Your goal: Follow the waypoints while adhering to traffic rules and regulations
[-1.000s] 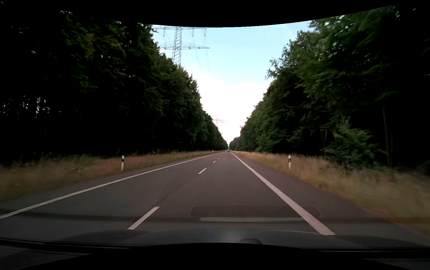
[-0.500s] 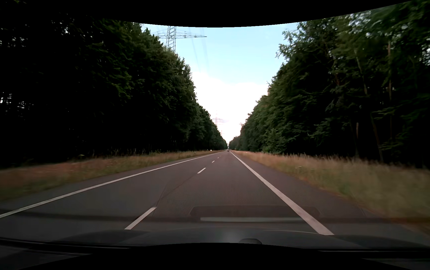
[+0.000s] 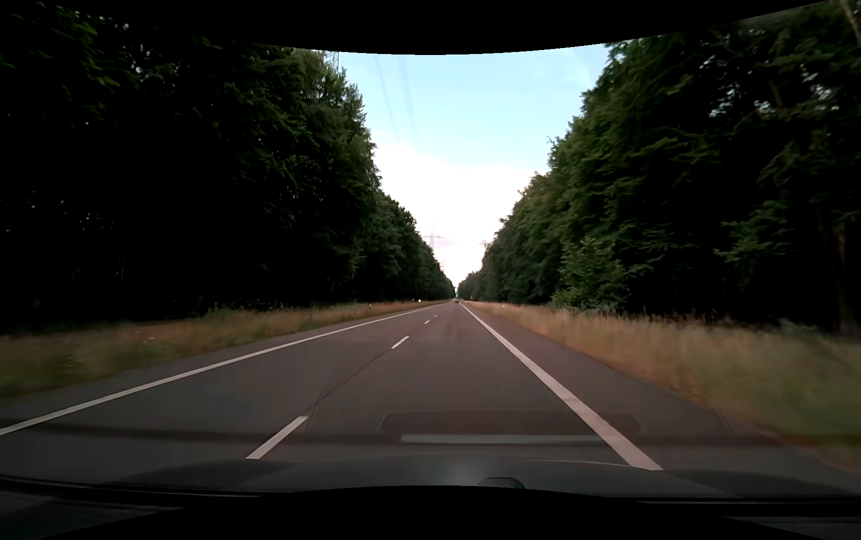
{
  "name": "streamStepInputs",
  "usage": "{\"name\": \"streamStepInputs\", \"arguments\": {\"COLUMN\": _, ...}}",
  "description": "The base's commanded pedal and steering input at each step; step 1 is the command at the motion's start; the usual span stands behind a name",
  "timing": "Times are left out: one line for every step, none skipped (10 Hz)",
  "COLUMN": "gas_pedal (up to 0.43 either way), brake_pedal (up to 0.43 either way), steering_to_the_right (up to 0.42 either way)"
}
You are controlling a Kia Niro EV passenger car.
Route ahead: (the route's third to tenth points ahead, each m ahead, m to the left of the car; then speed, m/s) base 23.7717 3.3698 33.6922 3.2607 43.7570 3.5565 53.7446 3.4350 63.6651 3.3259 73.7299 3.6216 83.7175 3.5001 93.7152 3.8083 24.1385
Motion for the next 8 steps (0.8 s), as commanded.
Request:
{"name": "streamStepInputs", "arguments": {"gas_pedal": 0.047, "brake_pedal": 0.0, "steering_to_the_right": -0.001}}
{"name": "streamStepInputs", "arguments": {"gas_pedal": 0.047, "brake_pedal": 0.0, "steering_to_the_right": -0.001}}
{"name": "streamStepInputs", "arguments": {"gas_pedal": 0.047, "brake_pedal": 0.0, "steering_to_the_right": -0.002}}
{"name": "streamStepInputs", "arguments": {"gas_pedal": 0.047, "brake_pedal": 0.0, "steering_to_the_right": -0.002}}
{"name": "streamStepInputs", "arguments": {"gas_pedal": 0.047, "brake_pedal": 0.0, "steering_to_the_right": -0.002}}
{"name": "streamStepInputs", "arguments": {"gas_pedal": 0.047, "brake_pedal": 0.0, "steering_to_the_right": -0.002}}
{"name": "streamStepInputs", "arguments": {"gas_pedal": 0.047, "brake_pedal": 0.0, "steering_to_the_right": -0.002}}
{"name": "streamStepInputs", "arguments": {"gas_pedal": 0.047, "brake_pedal": 0.0, "steering_to_the_right": -0.002}}
